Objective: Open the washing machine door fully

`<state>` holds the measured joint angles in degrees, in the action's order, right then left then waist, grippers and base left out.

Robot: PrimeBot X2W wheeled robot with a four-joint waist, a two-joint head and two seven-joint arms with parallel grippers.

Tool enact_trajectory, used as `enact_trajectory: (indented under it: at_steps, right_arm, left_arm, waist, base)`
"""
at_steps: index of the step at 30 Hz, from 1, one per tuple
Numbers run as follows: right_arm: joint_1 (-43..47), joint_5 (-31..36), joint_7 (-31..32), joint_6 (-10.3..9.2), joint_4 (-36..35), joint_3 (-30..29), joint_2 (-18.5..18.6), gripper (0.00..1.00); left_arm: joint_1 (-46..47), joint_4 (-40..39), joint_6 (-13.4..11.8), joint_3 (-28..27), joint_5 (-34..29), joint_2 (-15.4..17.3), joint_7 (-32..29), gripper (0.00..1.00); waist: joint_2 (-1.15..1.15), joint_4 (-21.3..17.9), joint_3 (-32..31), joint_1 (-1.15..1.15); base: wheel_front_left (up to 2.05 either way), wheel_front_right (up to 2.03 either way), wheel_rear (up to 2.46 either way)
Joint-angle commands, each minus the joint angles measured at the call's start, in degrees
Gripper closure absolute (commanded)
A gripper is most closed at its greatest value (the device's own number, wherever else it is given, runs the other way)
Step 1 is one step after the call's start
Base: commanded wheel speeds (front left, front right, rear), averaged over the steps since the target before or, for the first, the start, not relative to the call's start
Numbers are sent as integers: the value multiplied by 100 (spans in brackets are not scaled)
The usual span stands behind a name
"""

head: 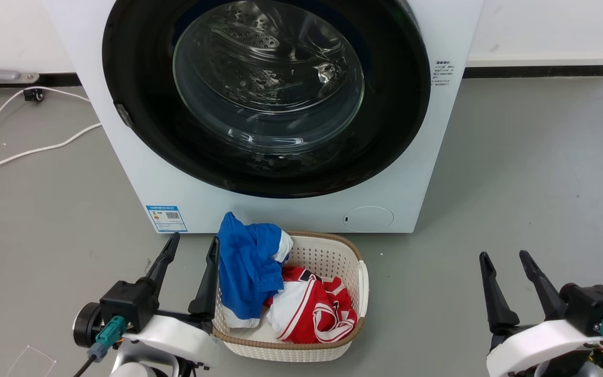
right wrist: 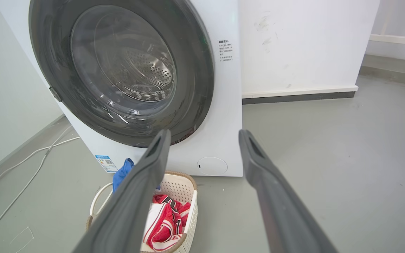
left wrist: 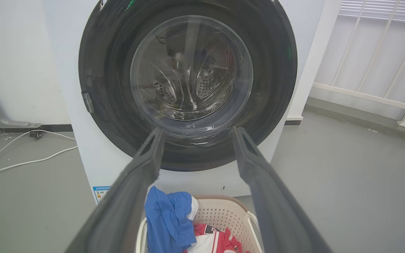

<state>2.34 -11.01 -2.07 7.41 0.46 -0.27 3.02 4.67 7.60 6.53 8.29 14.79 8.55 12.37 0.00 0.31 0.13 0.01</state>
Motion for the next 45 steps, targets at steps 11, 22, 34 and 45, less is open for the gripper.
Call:
enact_trajectory:
  at_steps: [11,22,34,45]
  right_arm:
    - [2,300,-174,12,4,14,-18,0]
    - [-38,580,-300,8,58,34,-23,0]
    - [-86,467,-368,7,163,-9,-23,0]
    - [-98,401,-344,7,251,-33,-23,74]
  left_arm:
    - [91,122,0,5,-441,6,154,0]
    - [111,258,-1,-49,-727,-67,264,0]
    - [135,362,10,-135,-692,-110,285,0]
    - [120,379,12,-173,-706,-128,285,0]
  waist:
    - [0,-9,62,-1]
    - [0,-14,111,-1]
    - [0,-16,131,-1]
    - [0,-27,131,-1]
  base:
    - [0,0,0]
    - [0,0,0]
    - [0,0,0]
    - [0,0,0]
